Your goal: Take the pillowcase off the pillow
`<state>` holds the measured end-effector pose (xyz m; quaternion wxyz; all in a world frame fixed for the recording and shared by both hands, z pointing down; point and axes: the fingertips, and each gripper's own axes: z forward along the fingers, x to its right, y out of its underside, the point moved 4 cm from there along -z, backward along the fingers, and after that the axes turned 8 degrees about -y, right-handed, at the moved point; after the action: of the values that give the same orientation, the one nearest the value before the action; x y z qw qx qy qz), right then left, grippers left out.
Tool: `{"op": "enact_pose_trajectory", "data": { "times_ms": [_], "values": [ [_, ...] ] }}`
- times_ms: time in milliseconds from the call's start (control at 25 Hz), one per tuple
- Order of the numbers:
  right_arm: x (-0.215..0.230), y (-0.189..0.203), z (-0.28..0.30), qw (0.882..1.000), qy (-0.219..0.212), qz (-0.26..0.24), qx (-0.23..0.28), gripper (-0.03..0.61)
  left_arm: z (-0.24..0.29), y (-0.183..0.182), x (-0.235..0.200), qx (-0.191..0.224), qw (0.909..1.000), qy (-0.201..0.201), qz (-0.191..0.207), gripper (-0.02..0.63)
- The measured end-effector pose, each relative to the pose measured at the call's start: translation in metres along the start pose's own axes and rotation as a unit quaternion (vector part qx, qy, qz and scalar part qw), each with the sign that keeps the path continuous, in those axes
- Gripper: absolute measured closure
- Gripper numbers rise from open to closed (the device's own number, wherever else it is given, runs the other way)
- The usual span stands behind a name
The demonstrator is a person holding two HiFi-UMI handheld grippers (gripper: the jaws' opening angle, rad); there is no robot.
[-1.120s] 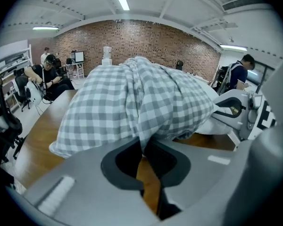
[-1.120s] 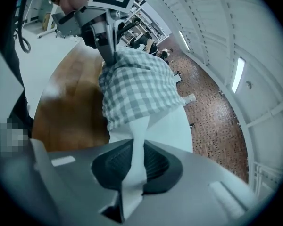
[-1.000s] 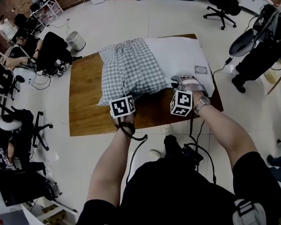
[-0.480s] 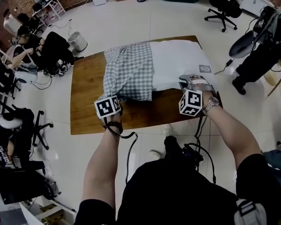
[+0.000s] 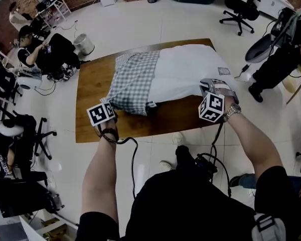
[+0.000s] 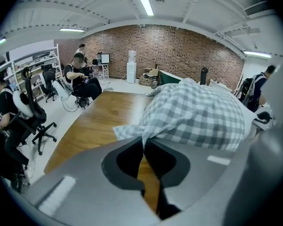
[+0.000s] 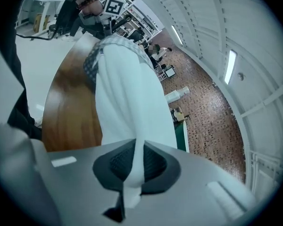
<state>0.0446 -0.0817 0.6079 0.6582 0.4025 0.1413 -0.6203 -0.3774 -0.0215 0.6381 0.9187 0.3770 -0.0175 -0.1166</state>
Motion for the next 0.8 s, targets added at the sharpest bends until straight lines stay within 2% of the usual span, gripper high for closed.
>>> {"op": "enact_pose_trajectory", "data": {
  "times_ms": [160,320,520,800],
  "values": [
    [-0.007,0.001,-0.005,1.0,-0.007,-0.001,-0.003,0.568,0.0,0.005,-0.013,-0.01,0.9999,-0.007,-0.004,0.594],
    [-0.007,-0.002,-0.009,1.0,-0.02,-0.004,0.013,0.56,0.0,0.0,-0.006,-0.008,0.9999,-0.005,0.014,0.592],
    [-0.015,-0.013,-0.014,0.998,-0.051,0.004,0.047,0.441,-0.004,-0.002,0.0,0.013,0.9991,-0.009,0.04,0.546],
    [-0.028,-0.041,-0.041,0.991,-0.085,0.003,0.1,0.384,-0.027,-0.011,0.003,0.064,0.9962,-0.024,0.054,0.511]
  ]
}}
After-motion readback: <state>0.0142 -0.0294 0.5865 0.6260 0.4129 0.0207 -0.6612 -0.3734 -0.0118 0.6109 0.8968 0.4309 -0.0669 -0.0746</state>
